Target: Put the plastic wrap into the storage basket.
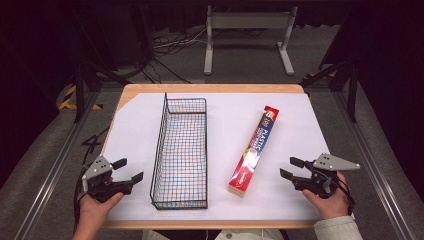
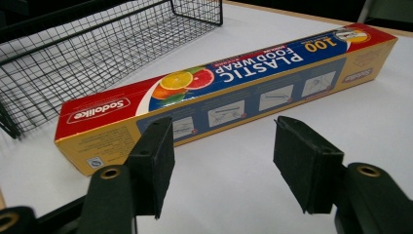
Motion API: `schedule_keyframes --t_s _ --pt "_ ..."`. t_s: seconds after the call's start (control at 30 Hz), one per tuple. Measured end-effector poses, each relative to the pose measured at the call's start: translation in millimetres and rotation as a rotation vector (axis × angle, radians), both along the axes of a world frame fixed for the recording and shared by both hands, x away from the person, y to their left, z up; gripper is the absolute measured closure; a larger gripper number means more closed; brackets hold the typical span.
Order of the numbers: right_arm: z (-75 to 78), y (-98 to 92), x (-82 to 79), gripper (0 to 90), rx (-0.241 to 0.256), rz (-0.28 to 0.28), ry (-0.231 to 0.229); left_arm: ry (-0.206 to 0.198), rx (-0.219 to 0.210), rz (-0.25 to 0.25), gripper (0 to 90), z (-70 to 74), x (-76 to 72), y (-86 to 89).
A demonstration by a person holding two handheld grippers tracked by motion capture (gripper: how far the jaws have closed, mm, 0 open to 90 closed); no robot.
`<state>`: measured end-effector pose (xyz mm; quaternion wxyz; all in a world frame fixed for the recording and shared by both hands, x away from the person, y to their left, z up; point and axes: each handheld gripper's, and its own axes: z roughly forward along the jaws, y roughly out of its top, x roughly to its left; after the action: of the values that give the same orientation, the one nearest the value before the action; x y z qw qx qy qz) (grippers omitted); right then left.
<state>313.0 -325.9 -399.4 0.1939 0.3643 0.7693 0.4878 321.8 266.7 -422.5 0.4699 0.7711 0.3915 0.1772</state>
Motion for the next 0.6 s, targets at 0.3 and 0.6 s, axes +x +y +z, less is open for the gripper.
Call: schedule_keyframes --t_s 0.3,0.6 --pt "16.4 21.0 -2.6 46.5 -0.014 0.08 0.022 0.002 0.006 0.005 20.1 0.9 0.6 -1.5" --pt "33.3 50.4 -1.8 46.5 -0.013 0.163 0.02 0.004 -0.011 0.006 20.4 1.2 0.8 -0.1"
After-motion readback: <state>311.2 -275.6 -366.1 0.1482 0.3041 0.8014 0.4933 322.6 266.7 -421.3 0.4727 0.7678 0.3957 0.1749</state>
